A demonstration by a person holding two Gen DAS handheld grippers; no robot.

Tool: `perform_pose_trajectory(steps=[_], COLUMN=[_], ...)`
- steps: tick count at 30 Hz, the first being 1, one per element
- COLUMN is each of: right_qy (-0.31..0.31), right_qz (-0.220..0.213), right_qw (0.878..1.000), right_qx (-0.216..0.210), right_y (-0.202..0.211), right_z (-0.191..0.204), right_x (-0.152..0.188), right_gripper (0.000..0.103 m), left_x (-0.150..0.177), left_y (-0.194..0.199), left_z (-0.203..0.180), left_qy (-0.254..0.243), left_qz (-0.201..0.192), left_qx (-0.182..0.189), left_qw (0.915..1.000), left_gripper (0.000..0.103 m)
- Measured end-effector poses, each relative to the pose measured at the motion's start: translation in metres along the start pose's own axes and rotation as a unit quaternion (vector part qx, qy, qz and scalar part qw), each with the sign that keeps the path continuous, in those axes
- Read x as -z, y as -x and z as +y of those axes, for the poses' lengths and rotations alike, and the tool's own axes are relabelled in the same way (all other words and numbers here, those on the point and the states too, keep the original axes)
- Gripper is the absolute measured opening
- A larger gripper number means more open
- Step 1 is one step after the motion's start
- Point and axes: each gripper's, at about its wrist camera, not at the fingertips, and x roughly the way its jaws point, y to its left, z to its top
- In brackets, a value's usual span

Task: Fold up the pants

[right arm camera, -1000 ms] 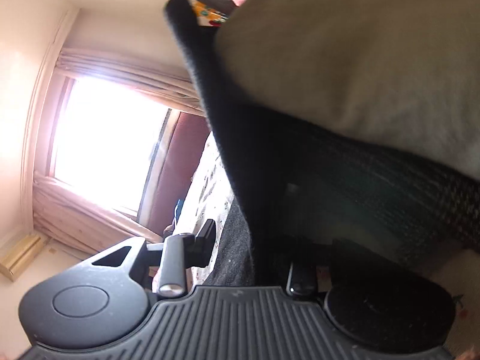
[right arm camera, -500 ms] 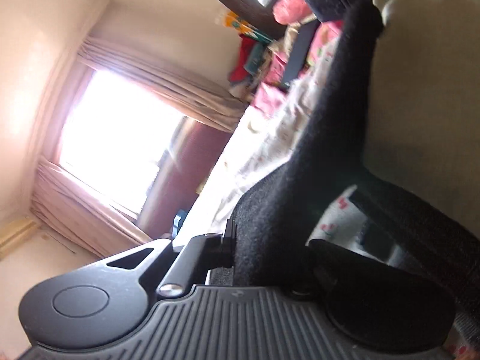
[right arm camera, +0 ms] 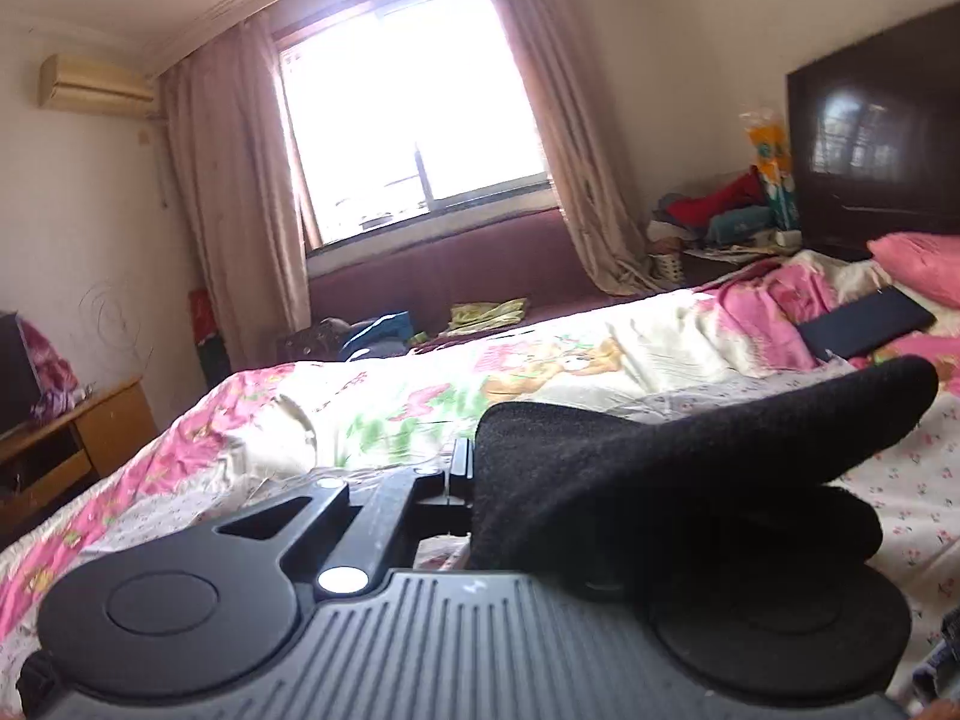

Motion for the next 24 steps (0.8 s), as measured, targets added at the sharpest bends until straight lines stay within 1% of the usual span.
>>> perform_pose_trajectory(steps=[1, 2, 3, 4, 5, 6, 7, 8, 9, 10, 12, 14, 16, 17, 19, 21, 22, 23, 24], right_qy=[0.039, 0.087, 0.120, 0.149, 0.199, 0.242, 0.279, 0.308, 0.342, 0.374, 0.413, 0.438, 0.478, 0.483, 0.476, 0.482, 0.478, 0.477, 0.485], right_qz=[0.006, 0.014, 0.021, 0.032, 0.057, 0.072, 0.080, 0.092, 0.106, 0.117, 0.121, 0.118, 0.096, 0.094, 0.090, 0.076, 0.072, 0.070, 0.065], right_qw=[0.999, 0.996, 0.991, 0.986, 0.974, 0.961, 0.948, 0.937, 0.921, 0.907, 0.891, 0.882, 0.865, 0.863, 0.867, 0.867, 0.870, 0.871, 0.868], right_qx=[-0.018, -0.033, -0.049, -0.070, -0.097, -0.112, -0.127, -0.140, -0.152, -0.156, -0.142, -0.126, -0.118, -0.118, -0.116, -0.103, -0.097, -0.093, -0.089], right_y=[-0.013, -0.033, -0.043, -0.053, -0.064, -0.071, -0.076, -0.082, -0.090, -0.086, -0.086, -0.083, -0.077, -0.077, -0.076, -0.075, -0.076, -0.076, -0.074], right_z=[0.027, 0.058, 0.086, 0.114, 0.151, 0.181, 0.210, 0.230, 0.251, 0.277, 0.300, 0.305, 0.307, 0.307, 0.305, 0.307, 0.308, 0.309, 0.309], right_x=[0.004, 0.014, 0.022, 0.033, 0.049, 0.068, 0.090, 0.108, 0.127, 0.153, 0.182, 0.197, 0.204, 0.201, 0.192, 0.183, 0.178, 0.175, 0.174], right_gripper=[0.007, 0.007, 0.007, 0.007, 0.007, 0.007, 0.007, 0.007, 0.007, 0.006, 0.008, 0.012, 0.012, 0.012, 0.011, 0.011, 0.011, 0.013, 0.015], left_x=[0.009, 0.016, 0.027, 0.035, 0.045, 0.056, 0.065, 0.073, 0.084, 0.094, 0.104, 0.110, 0.112, 0.115, 0.118, 0.119, 0.120, 0.119, 0.119], left_y=[0.011, 0.020, 0.035, 0.045, 0.055, 0.066, 0.073, 0.079, 0.088, 0.095, 0.102, 0.105, 0.103, 0.105, 0.110, 0.114, 0.117, 0.118, 0.120], left_z=[0.016, 0.029, 0.049, 0.062, 0.075, 0.092, 0.105, 0.113, 0.124, 0.131, 0.137, 0.136, 0.134, 0.135, 0.142, 0.147, 0.147, 0.147, 0.147], left_qy=[0.011, 0.022, 0.042, 0.051, 0.060, 0.071, 0.084, 0.096, 0.115, 0.130, 0.154, 0.156, 0.150, 0.153, 0.167, 0.178, 0.180, 0.180, 0.179], left_qz=[0.003, 0.006, 0.009, 0.012, 0.017, 0.027, 0.035, 0.039, 0.043, 0.042, 0.033, 0.023, 0.017, 0.012, 0.002, -0.004, -0.006, -0.008, -0.009], left_qx=[-0.023, -0.041, -0.066, -0.084, -0.106, -0.131, -0.148, -0.158, -0.167, -0.167, -0.162, -0.159, -0.162, -0.160, -0.154, -0.149, -0.148, -0.148, -0.148], left_qw=[0.9997, 0.9989, 0.9969, 0.9951, 0.9924, 0.9884, 0.9848, 0.9820, 0.9783, 0.9764, 0.9743, 0.9746, 0.9753, 0.9751, 0.9739, 0.9727, 0.9725, 0.9725, 0.9726], left_gripper=[0.040, 0.040, 0.040, 0.040, 0.040, 0.040, 0.040, 0.040, 0.040, 0.040, 0.041, 0.041, 0.041, 0.041, 0.041, 0.041, 0.042, 0.042, 0.042])
